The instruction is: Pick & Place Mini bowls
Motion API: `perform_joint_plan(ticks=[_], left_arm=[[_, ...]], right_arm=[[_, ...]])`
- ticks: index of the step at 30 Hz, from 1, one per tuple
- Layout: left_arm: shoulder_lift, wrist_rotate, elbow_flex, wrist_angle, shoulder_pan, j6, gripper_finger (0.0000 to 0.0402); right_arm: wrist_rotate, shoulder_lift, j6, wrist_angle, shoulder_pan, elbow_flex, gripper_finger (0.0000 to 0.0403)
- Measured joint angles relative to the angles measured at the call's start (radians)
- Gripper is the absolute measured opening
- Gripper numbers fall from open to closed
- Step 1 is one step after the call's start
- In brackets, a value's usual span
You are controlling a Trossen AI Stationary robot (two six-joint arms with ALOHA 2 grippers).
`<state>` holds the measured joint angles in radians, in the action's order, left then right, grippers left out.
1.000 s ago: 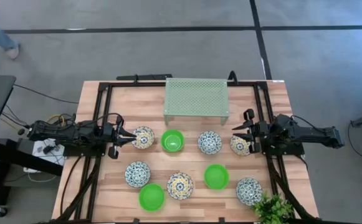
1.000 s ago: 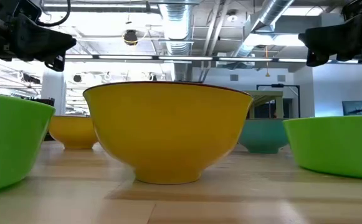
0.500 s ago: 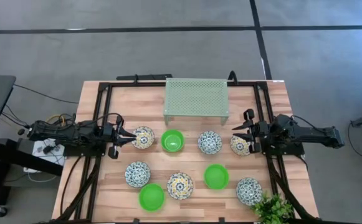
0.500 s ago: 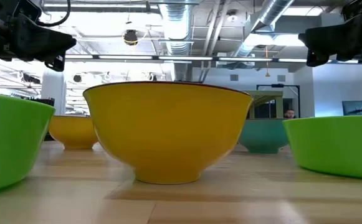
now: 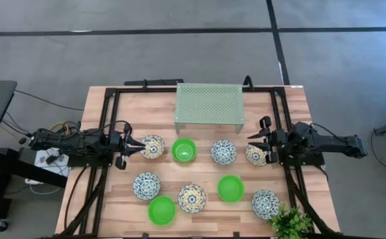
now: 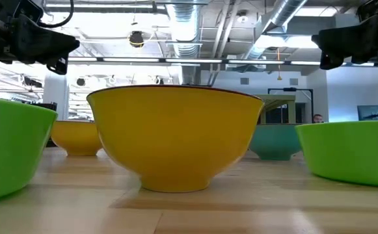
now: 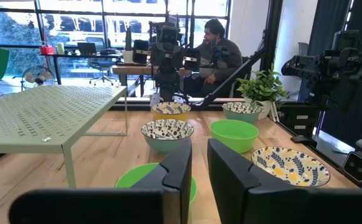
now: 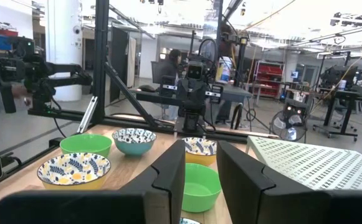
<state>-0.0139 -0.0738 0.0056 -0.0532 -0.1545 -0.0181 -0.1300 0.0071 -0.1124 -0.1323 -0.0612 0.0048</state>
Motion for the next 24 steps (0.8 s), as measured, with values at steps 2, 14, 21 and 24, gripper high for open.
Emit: perform_joint_plan(ticks=[2,14,21,24], left_arm=[[0.0,0.0,0.0,0.0,0.0,0.0,0.0053],[0.0,0.0,0.0,-0.008,0.0,0.0,0.0053],[0.0,0.0,0.0,-0.025,0.0,0.033,0.0053],[0.0,0.0,0.0,-0.028,0.0,0.103,0.0053]], right_arm=[[0.0,0.0,0.0,0.0,0.0,0.0,0.0087],[0.0,0.0,-0.046,-0.009,0.0,0.0,0.0087],[0.0,-0.001,0.143,-0.041,0.0,0.001,0.0087],[0.0,-0.001,0.163,-0.045,0.0,0.003,0.0087]])
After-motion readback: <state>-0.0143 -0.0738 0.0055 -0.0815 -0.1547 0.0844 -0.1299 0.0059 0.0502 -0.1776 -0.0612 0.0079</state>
